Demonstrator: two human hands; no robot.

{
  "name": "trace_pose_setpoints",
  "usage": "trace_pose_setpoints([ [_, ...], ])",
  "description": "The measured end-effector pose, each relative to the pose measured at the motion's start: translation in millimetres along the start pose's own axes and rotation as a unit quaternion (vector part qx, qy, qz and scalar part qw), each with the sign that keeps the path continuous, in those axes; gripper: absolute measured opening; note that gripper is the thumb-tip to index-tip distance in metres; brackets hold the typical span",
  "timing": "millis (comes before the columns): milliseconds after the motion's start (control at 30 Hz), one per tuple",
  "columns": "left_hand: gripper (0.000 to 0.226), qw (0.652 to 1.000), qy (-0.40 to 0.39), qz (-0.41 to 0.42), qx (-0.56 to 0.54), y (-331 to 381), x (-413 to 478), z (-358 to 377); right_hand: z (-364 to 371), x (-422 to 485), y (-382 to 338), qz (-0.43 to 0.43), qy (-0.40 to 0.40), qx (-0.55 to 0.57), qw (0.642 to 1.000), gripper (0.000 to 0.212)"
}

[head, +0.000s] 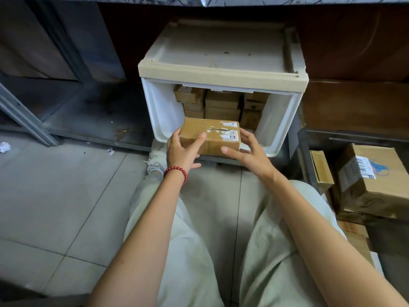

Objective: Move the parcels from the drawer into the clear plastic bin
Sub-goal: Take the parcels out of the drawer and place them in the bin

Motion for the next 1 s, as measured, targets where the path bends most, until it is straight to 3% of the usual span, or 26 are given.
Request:
trace_pose_setpoints([
  [133,0.078,0.999,-0.025,-0.035,-0.023,-2.3,3.0,-6.8,3.1,-1.7,-6.5,-0.058,-0.041,-0.095,0.993,0.094],
  [267,0.075,0.999,-0.031,-0.042,0.010,-3.2,0.6,-16.0,0.5,-3.5,-14.0,-0.096,-0.016,-0.150,0.984,0.082],
  [400,0.043,0.996,-0.035,-0.015,0.076,-1.6,-5.1,-23.9,-2.7,-4.5,-17.8,-0.101,0.007,-0.166,0.981,0.069],
  [500,0.034,0.993,-0.032,0.009,0.110,-0.5,-6.3,-29.9,-3.9,-4.8,-18.3,-0.089,0.019,-0.139,0.986,0.060],
  [733,0.056,0.991,-0.057,0.043,0.114,0.8,-7.9,-27.7,-6.1,0.3,-9.0,-0.014,0.080,0.012,0.997,0.048],
  [867,0.048,0.993,-0.066,0.062,0.077,3.6,-9.5,-22.6,-10.5,2.6,-8.0,0.005,0.124,0.048,0.991,0.047],
  [1000,0.054,0.991,-0.087,0.084,0.057,5.1,-10.4,-11.2,-8.8,0.4,-6.7,0.031,0.122,0.101,0.987,0.053],
])
Point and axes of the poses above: each hand's wrist, its own x-axis towards the middle knuckle, its own z-axis out of the palm, y = z × x, the point moved 5 cm from there along x, towards the middle knuckle, and after that the axes turned 12 degrees about x, right-handed, at the moved point
